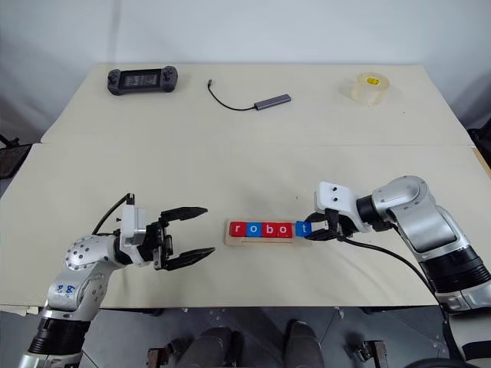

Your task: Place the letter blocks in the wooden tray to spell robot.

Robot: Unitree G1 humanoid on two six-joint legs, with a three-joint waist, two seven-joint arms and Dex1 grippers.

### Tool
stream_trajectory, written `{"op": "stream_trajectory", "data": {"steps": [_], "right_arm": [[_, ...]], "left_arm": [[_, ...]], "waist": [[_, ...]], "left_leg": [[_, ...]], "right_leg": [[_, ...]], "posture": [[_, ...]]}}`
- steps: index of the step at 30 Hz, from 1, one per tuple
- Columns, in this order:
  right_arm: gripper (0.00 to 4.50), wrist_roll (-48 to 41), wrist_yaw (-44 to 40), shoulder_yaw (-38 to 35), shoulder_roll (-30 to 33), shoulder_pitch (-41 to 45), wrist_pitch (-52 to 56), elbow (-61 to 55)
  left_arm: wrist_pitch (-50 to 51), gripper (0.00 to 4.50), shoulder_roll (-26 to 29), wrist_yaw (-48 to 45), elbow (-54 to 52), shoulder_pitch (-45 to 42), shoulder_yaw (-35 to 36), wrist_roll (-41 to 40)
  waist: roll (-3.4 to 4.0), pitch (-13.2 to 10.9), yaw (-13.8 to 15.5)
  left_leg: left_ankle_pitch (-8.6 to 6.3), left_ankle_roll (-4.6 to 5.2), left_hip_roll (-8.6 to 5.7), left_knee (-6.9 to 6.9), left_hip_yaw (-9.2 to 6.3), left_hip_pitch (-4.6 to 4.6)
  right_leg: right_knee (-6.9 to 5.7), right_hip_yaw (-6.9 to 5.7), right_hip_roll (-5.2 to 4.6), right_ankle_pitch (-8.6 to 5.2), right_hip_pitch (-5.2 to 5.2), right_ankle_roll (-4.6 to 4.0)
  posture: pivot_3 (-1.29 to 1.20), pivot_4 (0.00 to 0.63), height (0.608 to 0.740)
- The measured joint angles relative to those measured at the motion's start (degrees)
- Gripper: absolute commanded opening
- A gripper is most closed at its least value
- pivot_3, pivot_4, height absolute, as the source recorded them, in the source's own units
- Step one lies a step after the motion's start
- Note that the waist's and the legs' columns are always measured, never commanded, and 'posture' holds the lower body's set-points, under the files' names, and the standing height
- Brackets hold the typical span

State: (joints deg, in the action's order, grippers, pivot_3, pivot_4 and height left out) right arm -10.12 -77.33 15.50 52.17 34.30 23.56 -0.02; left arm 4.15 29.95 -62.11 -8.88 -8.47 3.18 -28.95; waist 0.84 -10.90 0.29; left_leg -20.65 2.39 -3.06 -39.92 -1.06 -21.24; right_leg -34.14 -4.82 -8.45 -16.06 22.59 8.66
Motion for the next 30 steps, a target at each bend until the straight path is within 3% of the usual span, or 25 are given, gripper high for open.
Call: {"op": "stream_trajectory", "data": {"steps": [3,12,16,19,30], "right_arm": [[1.46,0.22,0.01,0.0,-0.5,-0.06,0.0,0.0],[4.48,1.18,0.15,0.19,-1.89,-0.06,0.16,0.65],[4.48,0.57,0.07,-0.58,-1.8,-0.07,0.42,0.64],[3.86,-0.44,-0.35,-2.49,-0.7,-0.64,0.62,0.64],[0.17,-0.54,-0.72,-3.71,0.29,-2.32,0.07,4.15]], "left_arm": [[0.09,4.5,0.0,0.06,-0.24,0.05,0.0,0.0],[0.37,4.5,-0.01,0.6,-1.34,0.05,0.0,0.0],[0.48,4.5,-0.01,0.81,-1.36,0.04,0.0,0.0],[0.52,4.5,-0.02,0.95,-1.36,0.04,0.0,0.0],[0.52,4.5,-0.21,1.24,-1.35,0.0,0.0,0.01]], "waist": [[0.0,0.0,-0.01],[0.0,0.0,-0.11],[0.0,0.0,-0.1],[0.0,0.0,0.0],[0.0,0.0,-0.13]], "left_leg": [[0.0,0.0,0.0,0.0,0.0,0.0],[0.0,0.0,0.0,0.0,0.0,0.0],[0.0,0.0,0.0,0.0,0.0,0.0],[0.0,0.0,0.0,0.0,-0.01,0.0],[0.0,0.0,0.01,0.0,0.0,0.01]], "right_leg": [[0.0,0.0,0.0,0.0,0.0,0.0],[-0.01,0.0,0.01,0.0,0.0,0.0],[-0.01,0.0,0.01,0.0,0.0,0.0],[0.0,0.0,0.01,0.0,-0.01,0.0],[-0.01,0.01,0.01,0.0,-0.01,0.0]], "posture": [[0.0,0.15,0.74],[0.0,0.15,0.74],[0.0,0.15,0.74],[0.0,0.15,0.74],[0.0,0.15,0.74]]}}
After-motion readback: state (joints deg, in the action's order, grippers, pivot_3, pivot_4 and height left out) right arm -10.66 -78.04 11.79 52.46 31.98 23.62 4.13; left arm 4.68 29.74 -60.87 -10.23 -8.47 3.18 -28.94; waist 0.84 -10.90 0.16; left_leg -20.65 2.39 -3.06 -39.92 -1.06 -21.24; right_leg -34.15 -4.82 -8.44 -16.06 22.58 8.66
